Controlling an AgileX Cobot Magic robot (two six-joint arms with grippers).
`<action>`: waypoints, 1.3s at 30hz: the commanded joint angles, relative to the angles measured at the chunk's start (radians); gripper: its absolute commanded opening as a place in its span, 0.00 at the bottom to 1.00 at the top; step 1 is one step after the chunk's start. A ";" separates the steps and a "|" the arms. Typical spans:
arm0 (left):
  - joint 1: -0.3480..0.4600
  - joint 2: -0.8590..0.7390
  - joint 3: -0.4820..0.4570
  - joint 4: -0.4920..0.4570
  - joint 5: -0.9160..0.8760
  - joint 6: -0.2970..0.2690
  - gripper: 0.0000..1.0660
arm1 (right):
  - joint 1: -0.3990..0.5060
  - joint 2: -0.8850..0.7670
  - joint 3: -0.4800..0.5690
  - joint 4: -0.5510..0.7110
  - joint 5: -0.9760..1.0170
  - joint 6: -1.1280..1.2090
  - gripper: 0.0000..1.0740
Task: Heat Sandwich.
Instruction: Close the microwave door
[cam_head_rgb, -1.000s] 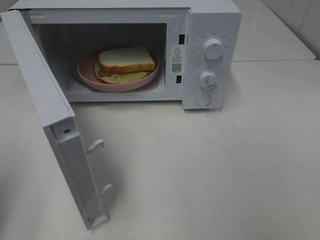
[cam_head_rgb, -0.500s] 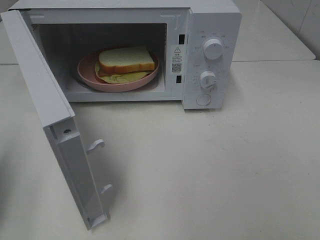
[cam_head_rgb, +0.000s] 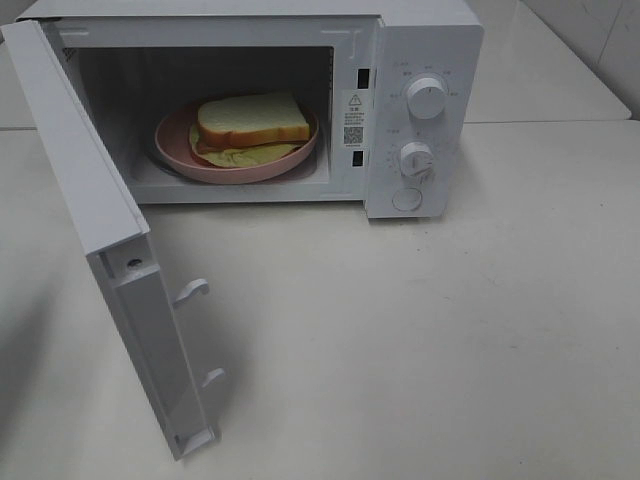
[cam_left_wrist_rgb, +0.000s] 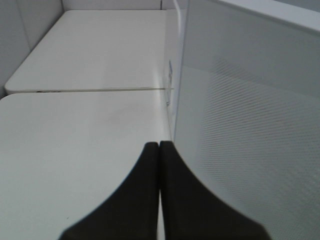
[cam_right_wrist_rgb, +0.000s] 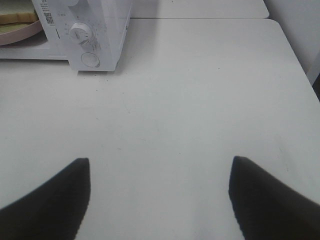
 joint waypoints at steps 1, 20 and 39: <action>-0.004 0.073 -0.018 0.132 -0.145 -0.093 0.00 | -0.007 -0.028 0.000 0.001 -0.008 -0.010 0.69; -0.203 0.368 -0.118 0.182 -0.299 -0.051 0.00 | -0.007 -0.028 0.000 0.001 -0.008 -0.011 0.69; -0.478 0.514 -0.276 -0.115 -0.290 0.040 0.00 | -0.007 -0.028 0.000 0.001 -0.008 -0.011 0.69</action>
